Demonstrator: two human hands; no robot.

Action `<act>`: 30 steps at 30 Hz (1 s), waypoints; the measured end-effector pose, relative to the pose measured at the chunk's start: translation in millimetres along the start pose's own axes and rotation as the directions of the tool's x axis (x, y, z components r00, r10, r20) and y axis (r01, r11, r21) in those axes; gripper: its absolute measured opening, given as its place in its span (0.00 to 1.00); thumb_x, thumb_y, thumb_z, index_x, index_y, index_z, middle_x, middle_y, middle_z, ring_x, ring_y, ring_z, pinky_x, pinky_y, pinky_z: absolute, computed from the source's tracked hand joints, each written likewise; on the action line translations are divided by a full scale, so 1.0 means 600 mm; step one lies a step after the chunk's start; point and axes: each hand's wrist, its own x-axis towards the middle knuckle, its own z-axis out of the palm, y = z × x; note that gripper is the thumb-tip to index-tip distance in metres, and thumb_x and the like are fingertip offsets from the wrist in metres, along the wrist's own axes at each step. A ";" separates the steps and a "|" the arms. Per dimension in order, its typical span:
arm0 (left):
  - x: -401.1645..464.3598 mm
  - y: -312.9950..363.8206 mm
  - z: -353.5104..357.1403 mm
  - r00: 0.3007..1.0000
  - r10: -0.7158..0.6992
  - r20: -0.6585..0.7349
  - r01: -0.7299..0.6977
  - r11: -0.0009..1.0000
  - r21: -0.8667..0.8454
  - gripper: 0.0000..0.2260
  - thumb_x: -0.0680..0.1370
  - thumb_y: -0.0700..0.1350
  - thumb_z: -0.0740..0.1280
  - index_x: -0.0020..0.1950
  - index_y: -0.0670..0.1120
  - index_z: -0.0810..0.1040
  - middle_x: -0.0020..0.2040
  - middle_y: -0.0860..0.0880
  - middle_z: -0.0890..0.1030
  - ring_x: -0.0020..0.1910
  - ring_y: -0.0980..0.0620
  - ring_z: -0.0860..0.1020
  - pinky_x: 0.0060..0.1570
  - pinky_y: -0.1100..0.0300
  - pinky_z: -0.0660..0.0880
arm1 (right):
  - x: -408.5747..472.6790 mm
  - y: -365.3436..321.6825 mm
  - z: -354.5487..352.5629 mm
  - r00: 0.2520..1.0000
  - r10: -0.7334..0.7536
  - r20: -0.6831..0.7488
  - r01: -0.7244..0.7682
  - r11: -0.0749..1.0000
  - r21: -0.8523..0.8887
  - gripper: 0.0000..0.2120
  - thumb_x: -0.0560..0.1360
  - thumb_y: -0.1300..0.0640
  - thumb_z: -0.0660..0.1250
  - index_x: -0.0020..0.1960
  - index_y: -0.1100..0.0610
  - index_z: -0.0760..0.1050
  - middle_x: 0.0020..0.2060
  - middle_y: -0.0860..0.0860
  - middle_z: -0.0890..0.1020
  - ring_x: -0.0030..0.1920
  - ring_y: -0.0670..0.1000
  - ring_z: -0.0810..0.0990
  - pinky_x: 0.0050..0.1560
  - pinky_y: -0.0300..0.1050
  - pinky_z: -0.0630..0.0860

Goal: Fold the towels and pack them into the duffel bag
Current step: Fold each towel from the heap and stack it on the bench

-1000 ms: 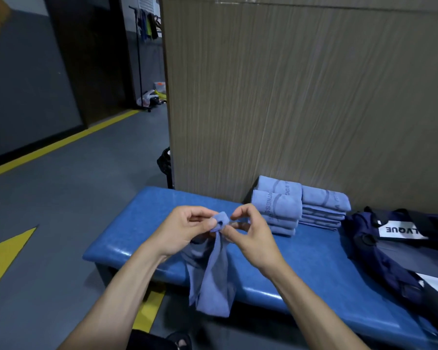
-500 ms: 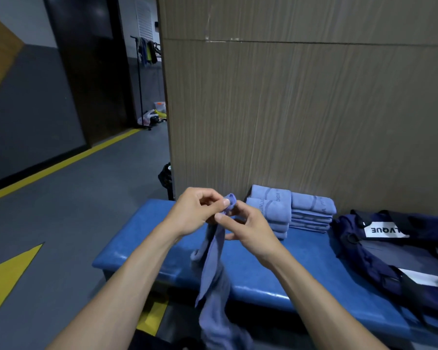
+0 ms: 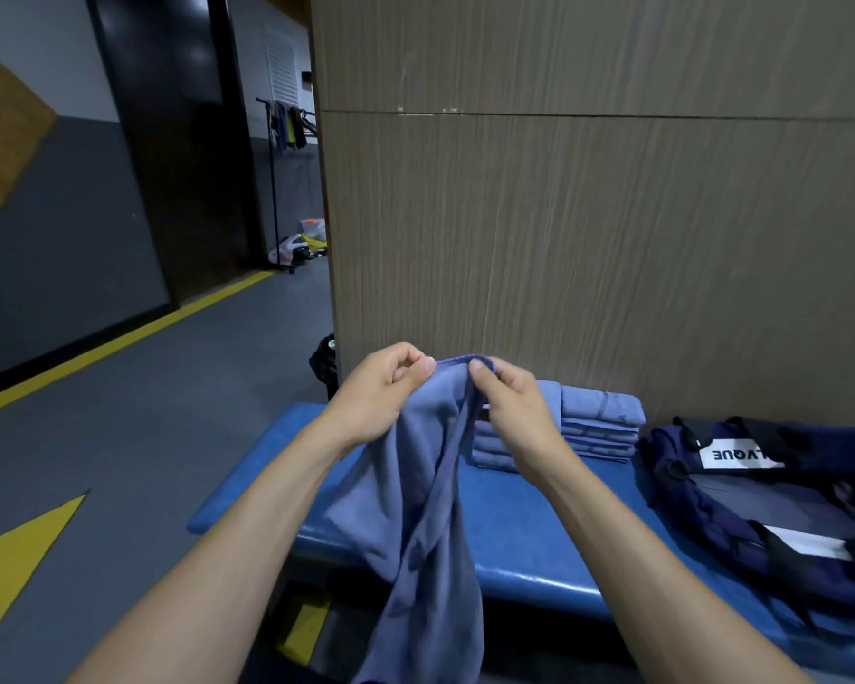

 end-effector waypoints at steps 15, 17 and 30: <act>-0.030 -0.099 -0.164 0.915 -0.288 0.283 0.140 0.883 0.447 0.14 0.77 0.54 0.72 0.50 0.43 0.82 0.43 0.42 0.83 0.37 0.52 0.77 0.38 0.55 0.73 | 0.103 -0.047 -0.047 0.985 -0.120 -0.123 0.102 0.984 -0.146 0.20 0.84 0.52 0.60 0.35 0.57 0.64 0.30 0.49 0.64 0.32 0.45 0.62 0.33 0.44 0.60; -0.018 -0.100 -0.191 0.992 -0.130 0.002 0.109 0.841 0.529 0.04 0.78 0.47 0.73 0.47 0.48 0.83 0.41 0.49 0.84 0.38 0.55 0.78 0.40 0.57 0.72 | 0.113 -0.030 -0.064 0.982 -0.150 -0.116 0.118 0.961 -0.251 0.20 0.84 0.51 0.60 0.36 0.61 0.65 0.31 0.51 0.64 0.32 0.47 0.61 0.34 0.45 0.60; 0.049 -0.068 -0.209 0.932 -0.241 -0.270 0.220 0.970 -0.105 0.11 0.85 0.39 0.59 0.61 0.48 0.79 0.53 0.42 0.81 0.41 0.47 0.86 0.35 0.59 0.83 | 0.151 -0.013 -0.045 0.971 0.209 -0.120 -0.203 0.977 0.059 0.11 0.85 0.51 0.60 0.50 0.56 0.77 0.44 0.56 0.81 0.40 0.61 0.87 0.38 0.52 0.85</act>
